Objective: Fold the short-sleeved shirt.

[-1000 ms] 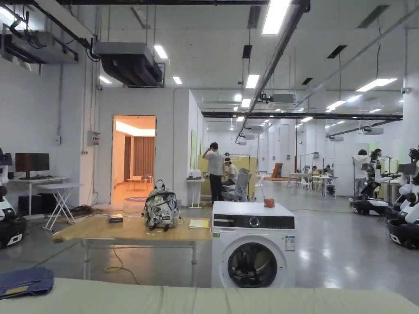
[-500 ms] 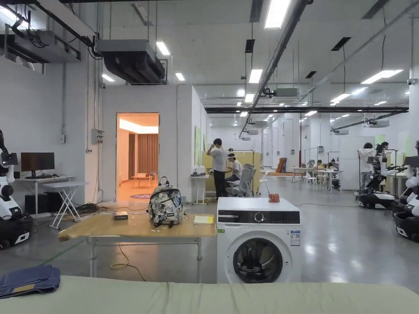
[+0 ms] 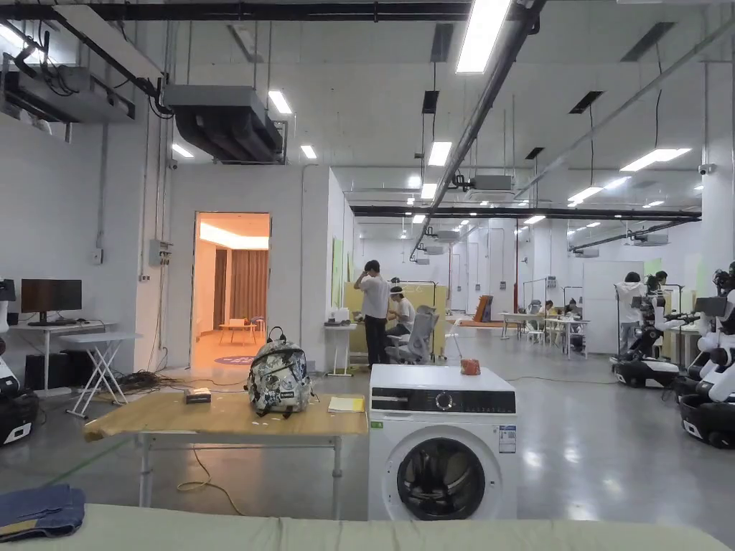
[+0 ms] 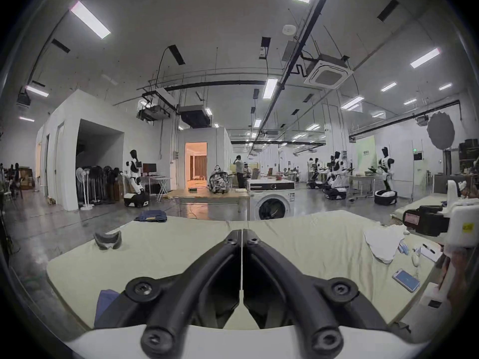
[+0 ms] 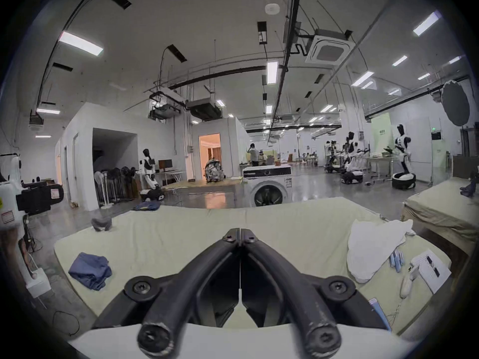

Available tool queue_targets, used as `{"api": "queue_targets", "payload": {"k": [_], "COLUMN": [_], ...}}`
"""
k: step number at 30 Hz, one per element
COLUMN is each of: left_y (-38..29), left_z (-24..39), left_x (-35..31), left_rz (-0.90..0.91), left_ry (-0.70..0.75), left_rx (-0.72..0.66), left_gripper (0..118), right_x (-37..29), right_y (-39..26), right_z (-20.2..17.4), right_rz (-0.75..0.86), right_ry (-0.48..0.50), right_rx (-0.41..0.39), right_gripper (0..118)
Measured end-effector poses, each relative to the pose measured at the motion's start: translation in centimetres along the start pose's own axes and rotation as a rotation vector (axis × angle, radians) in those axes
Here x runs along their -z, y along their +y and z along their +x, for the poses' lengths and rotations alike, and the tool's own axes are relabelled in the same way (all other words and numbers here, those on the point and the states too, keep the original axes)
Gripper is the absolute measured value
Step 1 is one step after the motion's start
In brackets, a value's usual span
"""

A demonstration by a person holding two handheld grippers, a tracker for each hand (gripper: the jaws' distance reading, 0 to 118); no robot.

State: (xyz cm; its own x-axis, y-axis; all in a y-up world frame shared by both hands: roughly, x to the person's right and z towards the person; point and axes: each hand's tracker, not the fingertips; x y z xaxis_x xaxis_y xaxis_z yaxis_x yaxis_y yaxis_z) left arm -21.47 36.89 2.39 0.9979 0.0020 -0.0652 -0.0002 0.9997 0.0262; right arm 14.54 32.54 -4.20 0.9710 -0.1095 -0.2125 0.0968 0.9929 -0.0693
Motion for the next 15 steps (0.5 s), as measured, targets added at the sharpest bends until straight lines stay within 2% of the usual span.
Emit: {"api": "queue_targets", "payload": {"k": [2,3,5,6,7,9,12,15], "left_y": [0.1,0.1,0.1,0.2,0.2,0.1,0.0,-0.1], "left_z": [0.0,0.0,0.0,0.0,0.0,-0.2,-0.1,-0.2], "left_x": [-0.1,-0.2,-0.4,-0.4,-0.4,-0.5,-0.3,-0.3], "left_rz": [0.001,0.003,0.011,0.01,0.012,0.018,0.016,0.017], "left_ry": [0.005,-0.008,-0.036,-0.043,-0.056,-0.085,-0.07,-0.077], "left_rx": [0.01,0.019,0.026,0.019,-0.001,-0.026,-0.03,-0.032], "left_gripper": [0,5,19,30,39,59,78,84], "right_x": [-0.2,-0.4,-0.5,-0.5,-0.5,-0.6,-0.6,-0.5], "right_y": [0.1,0.2,0.3,0.4,0.3,0.4,0.5,0.5], "right_z": [0.2,0.1,0.0,-0.1,-0.3,-0.5,-0.7,-0.9], "right_rz": [0.009,0.014,0.027,0.035,0.042,0.047,0.045,0.031], "right_ry": [-0.004,-0.002,-0.008,-0.02,-0.04,-0.047,-0.01,0.009], "right_rx": [0.006,0.006,0.0,-0.004,-0.013,-0.02,-0.025,-0.02], "right_gripper": [15,29,52,71,80,81,82,92]}}
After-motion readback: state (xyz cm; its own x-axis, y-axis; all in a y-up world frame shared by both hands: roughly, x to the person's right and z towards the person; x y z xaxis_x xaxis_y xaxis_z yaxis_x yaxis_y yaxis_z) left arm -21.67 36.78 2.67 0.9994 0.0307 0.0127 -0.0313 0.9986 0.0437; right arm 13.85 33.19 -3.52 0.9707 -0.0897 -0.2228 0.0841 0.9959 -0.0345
